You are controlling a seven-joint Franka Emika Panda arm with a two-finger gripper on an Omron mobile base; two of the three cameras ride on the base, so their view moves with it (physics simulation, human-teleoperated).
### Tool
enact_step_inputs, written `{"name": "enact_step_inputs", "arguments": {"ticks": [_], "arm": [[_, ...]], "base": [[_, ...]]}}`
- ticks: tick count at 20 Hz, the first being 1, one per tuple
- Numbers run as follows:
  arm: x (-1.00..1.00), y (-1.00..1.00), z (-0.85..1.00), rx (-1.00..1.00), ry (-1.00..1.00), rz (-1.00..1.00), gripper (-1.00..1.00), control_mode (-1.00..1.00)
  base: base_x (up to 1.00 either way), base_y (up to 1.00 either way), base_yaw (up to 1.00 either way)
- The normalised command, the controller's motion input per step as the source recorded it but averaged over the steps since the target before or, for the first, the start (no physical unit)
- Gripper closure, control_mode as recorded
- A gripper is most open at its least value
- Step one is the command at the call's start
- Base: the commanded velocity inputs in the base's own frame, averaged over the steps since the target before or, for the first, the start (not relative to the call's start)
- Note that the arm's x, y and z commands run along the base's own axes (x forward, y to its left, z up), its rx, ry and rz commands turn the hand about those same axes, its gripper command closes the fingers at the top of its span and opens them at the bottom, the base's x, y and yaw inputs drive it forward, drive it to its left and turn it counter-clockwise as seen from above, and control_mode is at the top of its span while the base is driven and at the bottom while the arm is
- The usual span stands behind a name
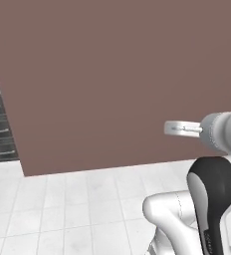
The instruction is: Open the cabinet directly in front. Then move the liquor and the mug to the dining counter with the jar on it.
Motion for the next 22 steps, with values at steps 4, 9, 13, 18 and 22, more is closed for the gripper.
{"name": "enact_step_inputs", "arguments": {"ticks": [4, 9, 13, 18, 22], "arm": [[0.0, 0.0, 0.0, 0.0, 0.0, 0.0, -1.0, 1.0], [0.0, 0.0, 0.0, 0.0, 0.0, 0.0, -1.0, 1.0], [0.0, 0.0, 0.0, 0.0, 0.0, 0.0, -1.0, 1.0], [0.0, 0.0, 0.0, 0.0, 0.0, 0.0, -1.0, 1.0], [0.0, 0.0, 0.0, 0.0, 0.0, 0.0, -1.0, 1.0]], "base": [[0.92, 0.14, 0.02], [-0.24, -1.0, 0.02], [0.39, -0.56, -0.01], [1.0, 0.6, -0.2], [0.95, 0.89, -0.22]]}}
